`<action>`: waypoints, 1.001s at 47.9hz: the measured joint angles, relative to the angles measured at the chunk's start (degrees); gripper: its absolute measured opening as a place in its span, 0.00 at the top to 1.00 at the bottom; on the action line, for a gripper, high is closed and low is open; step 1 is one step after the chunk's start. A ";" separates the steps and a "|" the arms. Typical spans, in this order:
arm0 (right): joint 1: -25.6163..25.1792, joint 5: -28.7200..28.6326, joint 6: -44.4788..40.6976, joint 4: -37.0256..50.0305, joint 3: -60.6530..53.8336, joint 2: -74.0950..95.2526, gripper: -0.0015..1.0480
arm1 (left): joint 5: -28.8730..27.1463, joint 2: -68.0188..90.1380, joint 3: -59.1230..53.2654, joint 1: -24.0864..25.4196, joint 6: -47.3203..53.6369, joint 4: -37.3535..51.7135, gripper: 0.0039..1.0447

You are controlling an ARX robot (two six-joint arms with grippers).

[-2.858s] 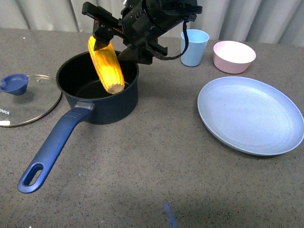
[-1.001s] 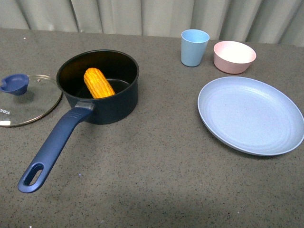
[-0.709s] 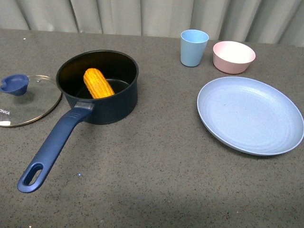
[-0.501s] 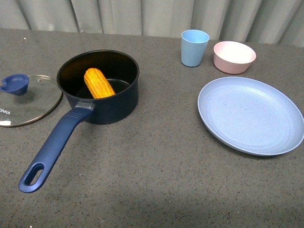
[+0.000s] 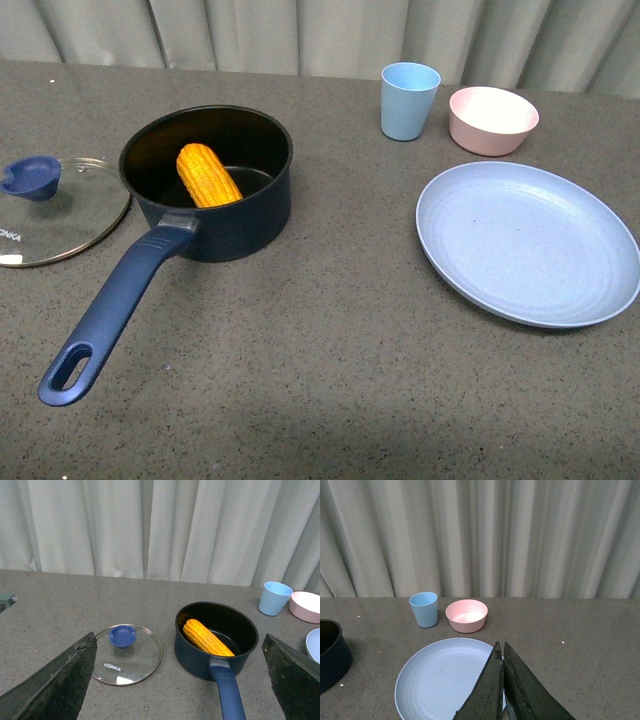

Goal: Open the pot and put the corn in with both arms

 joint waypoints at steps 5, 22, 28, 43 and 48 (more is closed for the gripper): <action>0.00 0.02 0.00 -1.18 0.00 -1.16 0.99 | 0.00 0.00 0.00 0.00 0.00 0.00 0.06; 0.00 -0.04 -0.02 -13.49 0.04 -13.31 0.99 | 0.00 0.00 0.00 0.02 0.00 0.00 0.06; 0.00 -0.04 -0.02 -13.68 0.04 -13.33 0.99 | 0.00 0.00 0.00 0.00 0.00 0.00 0.06; 0.00 -0.07 -0.11 -13.68 0.04 -13.38 0.67 | 0.00 0.00 0.00 0.00 0.00 0.00 0.06; 0.00 -0.07 -0.11 -13.68 0.04 -13.38 0.50 | 0.00 0.00 0.00 0.00 0.00 0.00 0.06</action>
